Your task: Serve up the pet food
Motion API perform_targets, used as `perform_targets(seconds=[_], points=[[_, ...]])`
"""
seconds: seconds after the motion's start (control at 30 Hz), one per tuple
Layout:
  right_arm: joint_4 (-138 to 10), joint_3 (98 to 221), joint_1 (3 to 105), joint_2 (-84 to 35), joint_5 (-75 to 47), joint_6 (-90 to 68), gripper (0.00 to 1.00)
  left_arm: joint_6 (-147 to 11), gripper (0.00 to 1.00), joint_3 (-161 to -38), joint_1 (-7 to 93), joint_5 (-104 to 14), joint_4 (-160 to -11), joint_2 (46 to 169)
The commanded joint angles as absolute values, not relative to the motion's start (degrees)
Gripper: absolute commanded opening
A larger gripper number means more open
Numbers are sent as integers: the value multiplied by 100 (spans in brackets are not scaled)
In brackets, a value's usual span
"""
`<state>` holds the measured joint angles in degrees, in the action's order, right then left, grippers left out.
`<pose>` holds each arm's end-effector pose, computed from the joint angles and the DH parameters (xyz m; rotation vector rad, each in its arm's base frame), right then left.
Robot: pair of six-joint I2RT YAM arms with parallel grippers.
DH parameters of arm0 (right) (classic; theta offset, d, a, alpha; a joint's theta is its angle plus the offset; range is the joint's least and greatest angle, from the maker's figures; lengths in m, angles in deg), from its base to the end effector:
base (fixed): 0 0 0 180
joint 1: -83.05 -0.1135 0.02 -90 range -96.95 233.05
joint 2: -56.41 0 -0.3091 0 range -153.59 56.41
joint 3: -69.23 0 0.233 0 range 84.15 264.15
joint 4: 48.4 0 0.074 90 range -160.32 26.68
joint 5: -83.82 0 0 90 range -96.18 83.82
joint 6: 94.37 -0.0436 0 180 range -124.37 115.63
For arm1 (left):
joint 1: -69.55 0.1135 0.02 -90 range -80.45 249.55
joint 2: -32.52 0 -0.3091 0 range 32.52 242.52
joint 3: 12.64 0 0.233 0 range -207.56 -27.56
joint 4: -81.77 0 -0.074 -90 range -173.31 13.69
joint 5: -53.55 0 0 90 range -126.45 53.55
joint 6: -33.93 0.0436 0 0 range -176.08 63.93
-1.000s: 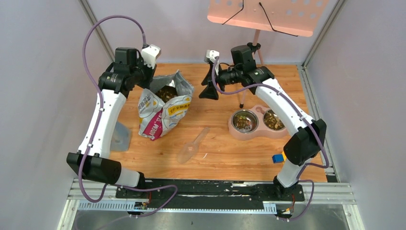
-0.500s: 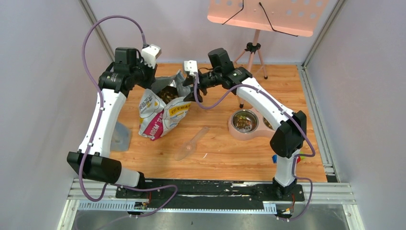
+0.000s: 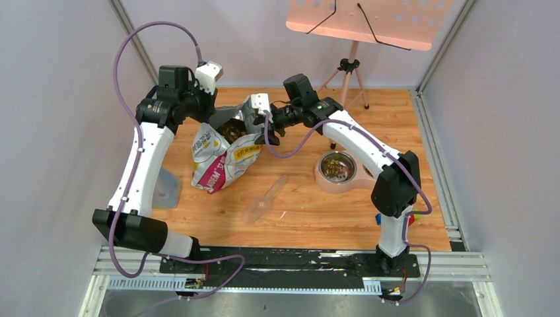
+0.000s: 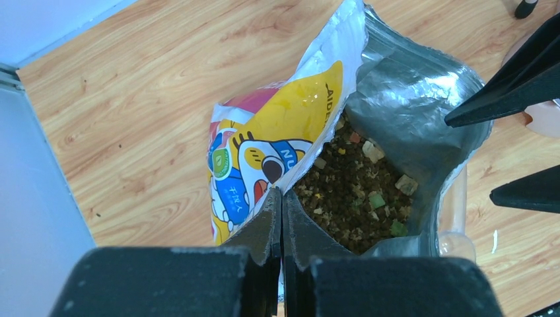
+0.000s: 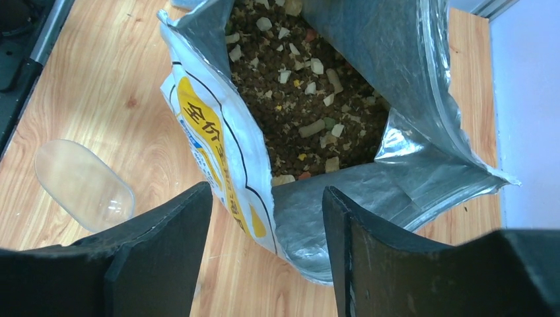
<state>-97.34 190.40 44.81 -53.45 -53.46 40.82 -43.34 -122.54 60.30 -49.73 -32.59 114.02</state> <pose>0.3222 0.2947 0.3867 -1.6980 1.2400 0.8368 0.2668 -0.0536 0.4596 0.5456 2.1412 -0.2235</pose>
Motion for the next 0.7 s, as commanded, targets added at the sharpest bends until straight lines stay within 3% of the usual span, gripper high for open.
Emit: perform_targets(seconds=[0.0,0.4,0.67], points=[[-9597,18990,4451,-5368,-5247,4265,62,-4367,0,-12493,6021,-5163,-3647,11298],[-9541,19163,4434,-5662,-5208,4244,53,-4286,0,-12650,6023,-5003,-3733,11460],[-9660,19098,4364,-5547,-5128,4484,30,-4373,0,-13089,6021,-5126,-3744,11786]])
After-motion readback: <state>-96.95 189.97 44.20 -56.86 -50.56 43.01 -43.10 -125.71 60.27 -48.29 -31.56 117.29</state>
